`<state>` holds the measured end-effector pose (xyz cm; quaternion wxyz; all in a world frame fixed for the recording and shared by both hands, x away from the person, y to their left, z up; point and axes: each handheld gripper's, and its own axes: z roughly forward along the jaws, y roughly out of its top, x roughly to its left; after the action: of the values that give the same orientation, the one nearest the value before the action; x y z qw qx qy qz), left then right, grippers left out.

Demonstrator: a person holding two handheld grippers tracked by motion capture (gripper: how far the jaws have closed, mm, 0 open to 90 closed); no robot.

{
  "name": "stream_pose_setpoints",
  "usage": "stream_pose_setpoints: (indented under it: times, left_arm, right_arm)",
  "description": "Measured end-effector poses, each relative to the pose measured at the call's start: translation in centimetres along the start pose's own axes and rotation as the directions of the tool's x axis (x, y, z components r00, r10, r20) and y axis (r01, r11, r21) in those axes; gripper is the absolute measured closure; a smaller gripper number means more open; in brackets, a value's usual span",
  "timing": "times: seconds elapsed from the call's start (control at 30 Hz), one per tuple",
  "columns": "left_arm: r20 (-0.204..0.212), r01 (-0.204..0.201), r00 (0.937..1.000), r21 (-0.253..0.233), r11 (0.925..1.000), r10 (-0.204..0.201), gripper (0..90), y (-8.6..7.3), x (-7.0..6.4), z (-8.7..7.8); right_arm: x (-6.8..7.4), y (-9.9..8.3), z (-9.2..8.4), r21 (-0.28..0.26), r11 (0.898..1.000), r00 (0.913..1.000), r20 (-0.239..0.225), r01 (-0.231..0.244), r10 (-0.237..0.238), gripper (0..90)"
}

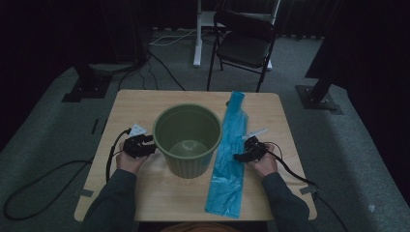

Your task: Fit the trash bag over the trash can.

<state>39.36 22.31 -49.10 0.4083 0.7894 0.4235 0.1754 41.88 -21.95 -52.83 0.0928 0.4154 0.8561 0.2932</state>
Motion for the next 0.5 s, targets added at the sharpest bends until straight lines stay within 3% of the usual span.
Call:
stream_pose_setpoints:
  times: [0.1,0.23,0.33,0.5]
  left_arm:
    - [0.002,-0.003,1.0000,0.000,1.0000,0.003,51.2,0.0,-0.1,0.1]
    - [0.006,-0.008,0.9999,0.002,1.0000,0.008,51.2,0.1,-0.1,0.2]
    - [0.014,-0.007,0.9999,-0.001,1.0000,0.007,51.2,0.1,-0.2,0.2]
    - [0.020,-0.006,0.9998,0.000,1.0000,0.006,51.3,0.1,-0.3,0.4]
  right_arm:
    - [1.2,0.3,0.3,0.032,0.996,0.9961,0.038,0.078,-0.079,26.3]
    - [2.5,0.7,0.6,0.042,0.992,0.9921,0.032,0.120,-0.121,31.2]
    - [3.1,1.0,0.7,0.050,0.991,0.9916,0.014,0.127,-0.128,39.4]
    - [3.7,1.4,0.6,0.056,0.988,0.9898,0.004,0.142,-0.142,62.7]
